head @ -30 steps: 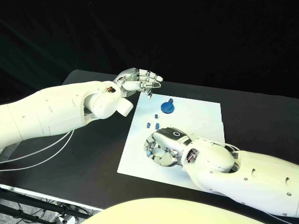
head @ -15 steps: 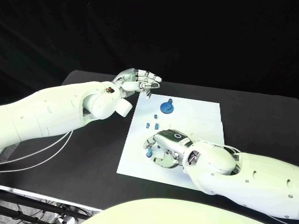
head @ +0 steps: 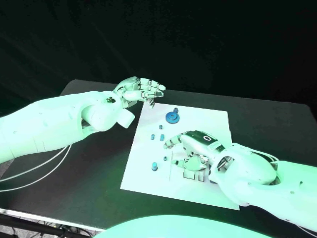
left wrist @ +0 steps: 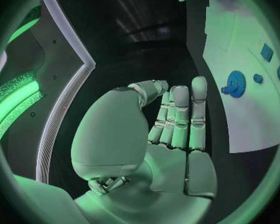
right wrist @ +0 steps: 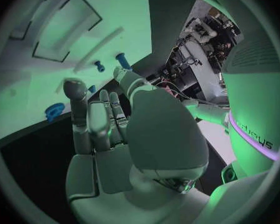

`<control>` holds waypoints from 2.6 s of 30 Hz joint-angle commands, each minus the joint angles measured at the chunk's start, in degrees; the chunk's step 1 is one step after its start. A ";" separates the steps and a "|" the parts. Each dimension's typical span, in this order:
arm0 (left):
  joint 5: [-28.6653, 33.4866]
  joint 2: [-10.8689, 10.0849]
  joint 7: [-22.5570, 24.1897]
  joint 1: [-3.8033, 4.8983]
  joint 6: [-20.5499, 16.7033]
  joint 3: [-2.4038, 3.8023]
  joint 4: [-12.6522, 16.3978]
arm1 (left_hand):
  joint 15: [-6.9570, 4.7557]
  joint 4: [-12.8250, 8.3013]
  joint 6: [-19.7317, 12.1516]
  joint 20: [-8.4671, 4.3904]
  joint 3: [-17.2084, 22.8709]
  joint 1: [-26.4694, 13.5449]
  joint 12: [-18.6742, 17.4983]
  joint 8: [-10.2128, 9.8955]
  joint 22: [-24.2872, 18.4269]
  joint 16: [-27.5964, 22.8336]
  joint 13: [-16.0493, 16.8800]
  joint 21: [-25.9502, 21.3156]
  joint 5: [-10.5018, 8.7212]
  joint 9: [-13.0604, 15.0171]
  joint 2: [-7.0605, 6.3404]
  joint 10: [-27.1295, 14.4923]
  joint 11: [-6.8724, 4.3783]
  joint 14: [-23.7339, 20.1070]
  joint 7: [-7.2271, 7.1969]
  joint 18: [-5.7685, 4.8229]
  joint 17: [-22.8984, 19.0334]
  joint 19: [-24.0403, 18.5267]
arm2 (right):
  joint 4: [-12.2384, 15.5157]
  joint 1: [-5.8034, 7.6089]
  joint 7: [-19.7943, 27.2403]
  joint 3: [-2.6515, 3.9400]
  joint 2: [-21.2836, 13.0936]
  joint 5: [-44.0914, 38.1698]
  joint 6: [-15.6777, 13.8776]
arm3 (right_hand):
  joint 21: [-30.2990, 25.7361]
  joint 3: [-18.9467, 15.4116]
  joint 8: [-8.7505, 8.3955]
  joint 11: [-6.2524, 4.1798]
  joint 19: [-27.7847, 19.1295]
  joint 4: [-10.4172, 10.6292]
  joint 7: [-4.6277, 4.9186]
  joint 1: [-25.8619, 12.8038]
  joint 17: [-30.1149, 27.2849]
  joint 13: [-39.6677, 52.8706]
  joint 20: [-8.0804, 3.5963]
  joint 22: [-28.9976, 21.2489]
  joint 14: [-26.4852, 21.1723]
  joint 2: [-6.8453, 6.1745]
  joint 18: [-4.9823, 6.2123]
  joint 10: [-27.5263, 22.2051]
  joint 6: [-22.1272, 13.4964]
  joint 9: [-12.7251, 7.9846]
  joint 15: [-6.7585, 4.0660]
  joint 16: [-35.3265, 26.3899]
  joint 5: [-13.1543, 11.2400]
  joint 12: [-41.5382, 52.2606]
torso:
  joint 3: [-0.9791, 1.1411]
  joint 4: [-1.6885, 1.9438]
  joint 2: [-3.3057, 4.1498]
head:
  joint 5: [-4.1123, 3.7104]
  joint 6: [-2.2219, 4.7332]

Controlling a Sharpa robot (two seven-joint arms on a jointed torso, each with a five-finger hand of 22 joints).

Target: Assemble the parts on the task board

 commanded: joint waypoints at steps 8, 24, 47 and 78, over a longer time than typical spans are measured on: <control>0.22 -0.64 0.67 0.03 0.32 -0.23 0.33 | 0.42 0.28 -0.35 0.35 0.13 -0.69 0.41 0.27 -0.03 0.26 -0.11 0.14 0.24 -0.10 0.03 -0.44 0.02 -0.08 1.97 0.96 -0.11 -0.24 | 1.88 5.43 0.57 0.30 -11.33 23.44 -1.19 | 12.93 3.21 1.47 -2.67 5.71 6.21 0.82 -5.54 8.98 1.64 -1.52 5.19 3.69 -1.70 -1.09 17.65 4.40 0.44 -2.31 4.96 -0.11 8.26 | -0.09 -0.23 -0.15 | -6.39 1.07; 0.70 -1.68 1.13 -0.06 -0.18 -0.91 1.22 | 0.42 0.28 -0.36 0.35 0.13 -0.69 0.43 0.29 -0.03 0.18 -0.12 0.13 0.25 -0.11 0.03 -0.44 0.02 -0.20 1.96 0.96 -0.34 -0.25 | 4.55 3.59 -8.73 -0.77 -21.72 26.31 1.00 | 30.11 -14.69 11.28 -5.26 11.24 13.18 -1.99 -10.13 27.40 68.79 -3.57 12.99 7.28 2.70 -3.96 34.78 4.73 4.22 -4.36 13.48 -0.07 61.85 | -0.08 -0.91 -0.64 | -13.41 0.44; 0.84 -1.88 0.99 -0.15 0.13 -1.10 1.34 | 0.42 0.25 -0.37 0.36 0.16 -0.67 0.51 0.39 -0.04 0.25 -0.13 0.12 0.26 -0.12 0.04 -0.44 0.00 -0.15 1.94 0.97 -0.19 -0.26 | 5.36 -1.58 -16.54 -1.17 -19.11 18.93 2.51 | 31.71 -24.19 13.61 -5.69 11.66 13.44 -2.59 -15.59 28.95 71.27 -3.80 14.03 7.49 4.84 -4.22 35.52 5.46 4.18 -4.68 14.03 0.18 62.27 | -0.17 -1.00 -0.69 | -13.95 -0.30; 0.85 -2.06 0.60 -0.15 0.59 -1.10 1.19 | 0.42 0.26 -0.41 0.36 0.16 -0.71 0.60 0.50 -0.06 0.31 -0.16 0.12 0.26 -0.14 0.02 -0.46 0.00 -0.12 1.95 0.97 -0.15 -0.26 | 2.31 -4.15 -19.70 -1.17 -14.68 14.14 2.74 | 33.86 -24.63 17.03 -6.99 12.31 13.15 -4.04 -13.94 30.49 74.20 -4.68 14.69 7.81 6.68 -4.60 37.45 7.85 5.48 -5.72 14.48 0.12 63.50 | -0.22 -0.97 -0.75 | -13.56 -0.62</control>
